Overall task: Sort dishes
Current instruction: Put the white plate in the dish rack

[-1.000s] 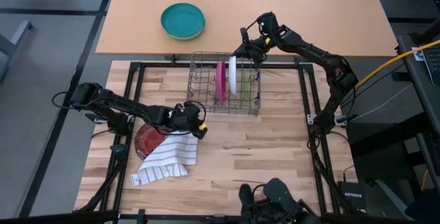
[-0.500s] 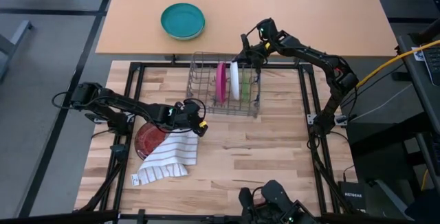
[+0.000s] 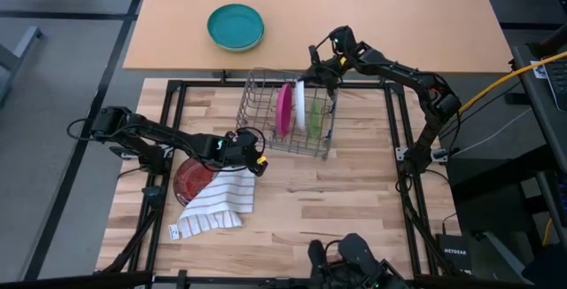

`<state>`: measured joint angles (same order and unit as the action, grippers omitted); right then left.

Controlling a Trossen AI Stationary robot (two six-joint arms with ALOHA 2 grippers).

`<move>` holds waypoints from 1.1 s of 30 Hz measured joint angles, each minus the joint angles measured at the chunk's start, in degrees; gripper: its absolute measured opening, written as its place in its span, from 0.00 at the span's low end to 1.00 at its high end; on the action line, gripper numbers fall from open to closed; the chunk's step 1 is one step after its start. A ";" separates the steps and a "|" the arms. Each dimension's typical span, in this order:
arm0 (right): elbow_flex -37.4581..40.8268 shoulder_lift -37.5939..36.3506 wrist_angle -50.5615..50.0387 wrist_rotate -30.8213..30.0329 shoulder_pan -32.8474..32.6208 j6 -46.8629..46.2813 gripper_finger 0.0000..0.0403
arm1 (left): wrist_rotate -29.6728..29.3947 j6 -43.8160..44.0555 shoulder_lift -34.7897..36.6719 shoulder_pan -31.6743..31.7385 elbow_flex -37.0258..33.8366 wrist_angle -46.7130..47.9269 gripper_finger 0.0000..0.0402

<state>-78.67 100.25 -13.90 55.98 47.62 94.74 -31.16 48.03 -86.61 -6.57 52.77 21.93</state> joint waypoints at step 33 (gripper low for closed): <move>-0.15 0.00 -2.54 -17.98 -8.22 -10.49 0.10 | 0.00 -0.63 0.00 -0.02 0.00 0.22 0.39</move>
<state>-78.83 100.25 -16.44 38.00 39.40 84.25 -31.16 47.40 -86.61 -6.59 52.77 22.15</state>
